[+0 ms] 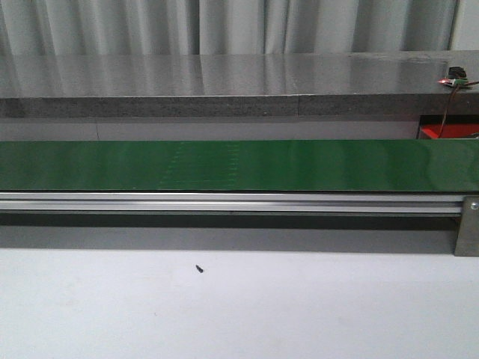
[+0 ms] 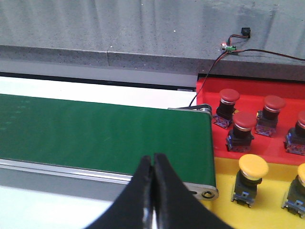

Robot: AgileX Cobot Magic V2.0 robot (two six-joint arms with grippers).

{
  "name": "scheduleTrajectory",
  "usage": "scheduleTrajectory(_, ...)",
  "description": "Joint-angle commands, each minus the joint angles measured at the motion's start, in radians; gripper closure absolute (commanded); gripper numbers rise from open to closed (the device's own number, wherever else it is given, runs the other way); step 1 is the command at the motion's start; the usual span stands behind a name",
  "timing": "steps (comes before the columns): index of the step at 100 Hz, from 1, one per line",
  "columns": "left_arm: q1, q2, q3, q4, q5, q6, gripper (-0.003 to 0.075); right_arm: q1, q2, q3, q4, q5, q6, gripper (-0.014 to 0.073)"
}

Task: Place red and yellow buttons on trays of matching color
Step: 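Carry the yellow button onto the belt start and open the left gripper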

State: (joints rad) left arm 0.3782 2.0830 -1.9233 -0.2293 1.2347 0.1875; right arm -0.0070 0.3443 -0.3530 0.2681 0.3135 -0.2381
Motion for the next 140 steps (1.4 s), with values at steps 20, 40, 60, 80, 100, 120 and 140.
scheduleTrajectory(20, -0.054, -0.074, -0.033, -0.004, 0.002, 0.007, 0.0517, 0.001, 0.005, -0.024, 0.008, -0.08, -0.002, 0.0717)
scheduleTrajectory(40, -0.054, -0.074, -0.033, -0.006, 0.0, 0.03, 0.0404, 0.001, 0.005, -0.024, 0.008, -0.08, -0.002, 0.0717)
scheduleTrajectory(60, -0.054, -0.074, -0.033, -0.017, -0.013, 0.033, 0.0201, 0.001, 0.005, -0.024, 0.009, -0.079, -0.002, 0.0717)
scheduleTrajectory(80, -0.054, -0.081, -0.033, -0.107, -0.048, 0.041, 0.019, 0.001, 0.005, -0.024, 0.009, -0.079, -0.002, 0.0717)
scheduleTrajectory(100, -0.054, -0.143, -0.036, -0.171, -0.158, 0.047, 0.0191, 0.001, 0.005, -0.024, 0.009, -0.079, -0.002, 0.0717)
scheduleTrajectory(120, -0.02, -0.186, -0.036, -0.171, -0.246, 0.014, 0.0197, 0.001, 0.005, -0.024, 0.009, -0.079, -0.002, 0.0717)
scheduleTrajectory(140, 0.046, -0.189, -0.036, -0.15, -0.249, -0.024, 0.0198, 0.001, 0.005, -0.024, 0.009, -0.079, -0.002, 0.0717)
